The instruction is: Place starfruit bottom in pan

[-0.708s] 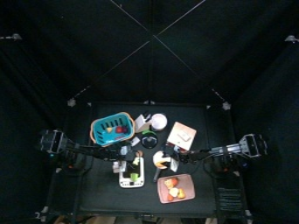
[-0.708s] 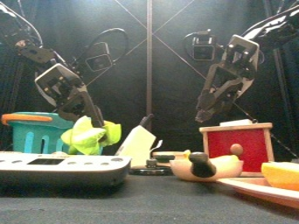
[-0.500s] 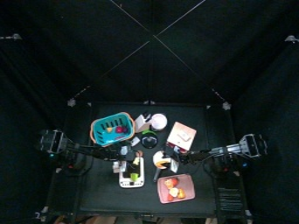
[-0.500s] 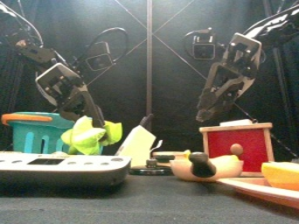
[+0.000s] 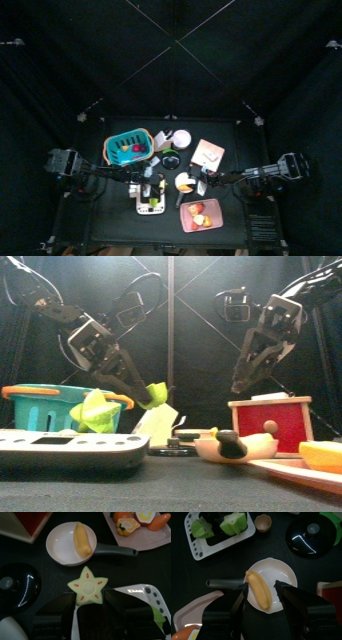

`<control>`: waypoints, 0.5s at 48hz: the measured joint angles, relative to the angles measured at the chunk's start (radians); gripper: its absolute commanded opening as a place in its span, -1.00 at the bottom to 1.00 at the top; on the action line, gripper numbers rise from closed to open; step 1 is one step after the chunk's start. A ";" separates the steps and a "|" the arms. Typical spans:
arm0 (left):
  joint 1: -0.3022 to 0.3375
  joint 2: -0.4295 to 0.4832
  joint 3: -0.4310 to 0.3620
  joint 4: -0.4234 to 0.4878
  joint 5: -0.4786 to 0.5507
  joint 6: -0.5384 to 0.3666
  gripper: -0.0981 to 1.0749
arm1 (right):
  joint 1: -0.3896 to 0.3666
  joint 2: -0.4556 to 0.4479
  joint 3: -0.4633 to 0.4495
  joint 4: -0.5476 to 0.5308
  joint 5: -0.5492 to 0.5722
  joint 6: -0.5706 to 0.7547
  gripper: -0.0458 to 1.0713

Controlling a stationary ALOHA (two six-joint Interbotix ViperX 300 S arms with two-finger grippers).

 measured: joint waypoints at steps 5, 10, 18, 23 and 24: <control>0.002 0.044 -0.038 0.003 -0.044 0.000 0.49 | -0.014 -0.043 0.018 0.002 0.003 0.005 0.58; 0.003 0.106 -0.091 0.003 -0.100 -0.002 0.49 | -0.028 -0.086 0.040 0.014 0.003 0.006 0.58; 0.006 0.187 -0.167 0.003 -0.141 -0.002 0.49 | -0.038 -0.117 0.063 0.034 0.005 0.006 0.58; 0.008 0.232 -0.212 0.000 -0.149 -0.003 0.49 | -0.038 -0.117 0.066 0.037 0.005 0.006 0.58; 0.008 0.236 -0.219 -0.002 -0.149 -0.002 0.49 | -0.038 -0.115 0.066 0.037 0.005 0.006 0.58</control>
